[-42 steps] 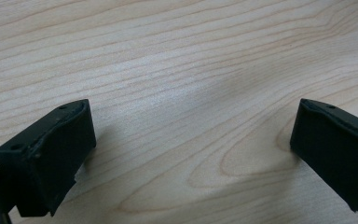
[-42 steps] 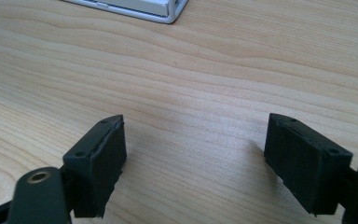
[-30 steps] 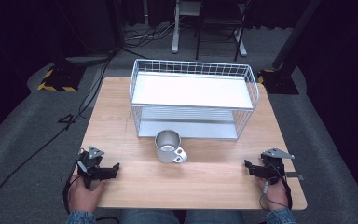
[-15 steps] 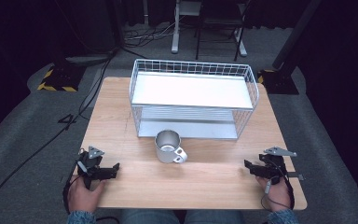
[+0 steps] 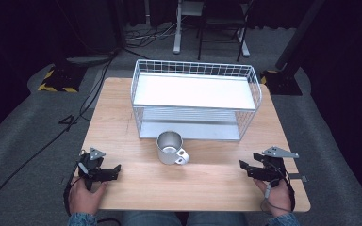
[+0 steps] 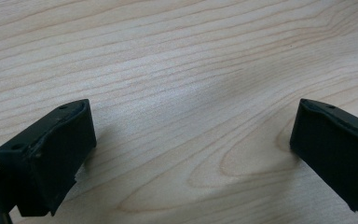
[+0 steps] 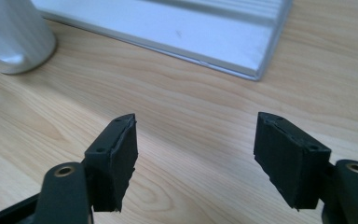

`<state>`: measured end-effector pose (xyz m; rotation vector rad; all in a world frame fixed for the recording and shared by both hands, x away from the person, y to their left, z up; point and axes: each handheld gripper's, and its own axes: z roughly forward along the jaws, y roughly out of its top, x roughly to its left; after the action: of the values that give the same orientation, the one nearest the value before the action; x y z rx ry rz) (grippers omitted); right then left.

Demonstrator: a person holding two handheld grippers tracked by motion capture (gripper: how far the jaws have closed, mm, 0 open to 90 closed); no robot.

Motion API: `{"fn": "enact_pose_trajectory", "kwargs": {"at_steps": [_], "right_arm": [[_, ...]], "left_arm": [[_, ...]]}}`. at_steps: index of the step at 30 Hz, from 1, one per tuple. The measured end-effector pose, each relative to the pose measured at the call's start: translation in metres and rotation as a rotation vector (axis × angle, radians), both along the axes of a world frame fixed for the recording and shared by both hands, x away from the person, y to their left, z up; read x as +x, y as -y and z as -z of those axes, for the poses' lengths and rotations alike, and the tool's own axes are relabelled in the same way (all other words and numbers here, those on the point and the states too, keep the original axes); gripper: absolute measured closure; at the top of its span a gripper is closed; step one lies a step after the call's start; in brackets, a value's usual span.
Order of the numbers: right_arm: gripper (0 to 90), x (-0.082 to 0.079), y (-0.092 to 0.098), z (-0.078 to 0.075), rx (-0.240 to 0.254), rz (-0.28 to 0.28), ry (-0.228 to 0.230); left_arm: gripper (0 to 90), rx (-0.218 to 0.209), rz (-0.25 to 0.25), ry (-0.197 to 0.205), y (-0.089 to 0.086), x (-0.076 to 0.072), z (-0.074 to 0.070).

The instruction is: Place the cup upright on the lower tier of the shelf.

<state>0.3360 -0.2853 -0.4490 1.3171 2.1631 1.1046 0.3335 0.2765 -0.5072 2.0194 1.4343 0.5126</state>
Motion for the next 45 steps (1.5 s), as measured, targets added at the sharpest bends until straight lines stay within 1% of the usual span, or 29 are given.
{"fn": "enact_pose_trajectory", "kwargs": {"at_steps": [4,7,8,9,10,13,14,15,16,17,24,29,31,33,37,40,43,45], "right_arm": [[31.1,-0.003,-0.012,-0.01,0.022,-0.033,0.023],[31.8,-0.005,-0.022,-0.016,0.024,-0.068,0.037],[32.0,-0.006,-0.029,-0.018,0.024,-0.089,0.041],[32.0,-0.006,-0.029,-0.018,0.024,-0.089,0.041],[32.1,-0.007,-0.033,-0.019,0.027,-0.097,0.04],[32.5,-0.005,-0.045,-0.022,0.031,-0.137,0.048],[32.6,-0.005,-0.049,-0.023,0.038,-0.147,0.041],[32.7,-0.004,-0.053,-0.023,0.041,-0.16,0.046],[32.7,-0.003,-0.06,-0.025,0.041,-0.177,0.047],[32.7,-0.003,-0.06,-0.025,0.041,-0.177,0.047],[33.4,0.002,-0.088,-0.029,0.05,-0.249,0.059],[34.1,0.005,-0.109,-0.028,0.05,-0.29,0.057],[35.3,0.005,-0.117,-0.026,0.035,-0.297,0.057],[36.9,0.006,-0.125,-0.024,0.034,-0.306,0.054],[39.3,0.009,-0.139,-0.021,0.059,-0.335,0.034],[40.3,0.01,-0.145,-0.018,0.073,-0.352,0.026],[42.9,0.014,-0.153,-0.013,0.087,-0.367,0.009],[43.7,0.015,-0.154,-0.013,0.089,-0.37,0.006]], "left_arm": [[0.4,0.0,0.0,0.0,0.0,0.0,0.0],[0.4,0.001,0.0,0.0,0.0,0.0,0.0],[0.4,0.0,0.0,0.0,0.0,0.0,0.0],[0.4,0.0,0.0,0.0,0.0,0.0,0.0],[0.4,0.0,0.0,0.0,0.0,0.0,0.0],[0.4,0.002,0.003,0.001,0.0,-0.001,0.0],[0.4,0.002,0.004,0.002,0.0,-0.001,0.0],[0.4,0.001,0.007,0.001,0.0,-0.001,0.0],[0.4,0.002,0.006,0.002,0.0,-0.001,0.0],[0.4,0.0,0.003,0.002,0.0,-0.002,0.0],[0.4,0.001,0.005,0.002,0.0,-0.002,0.0],[0.4,0.001,0.007,0.0,0.0,-0.001,0.0],[0.4,0.0,0.008,0.0,0.0,-0.001,0.0],[0.4,0.003,0.008,0.002,0.0,-0.001,0.0],[0.5,0.0,0.001,0.001,0.0,0.0,0.0],[0.5,0.0,-0.003,-0.001,0.0,0.0,0.0],[0.5,0.001,-0.003,0.001,0.0,0.001,0.0],[0.5,0.0,-0.004,0.001,0.0,0.001,0.0]]}}
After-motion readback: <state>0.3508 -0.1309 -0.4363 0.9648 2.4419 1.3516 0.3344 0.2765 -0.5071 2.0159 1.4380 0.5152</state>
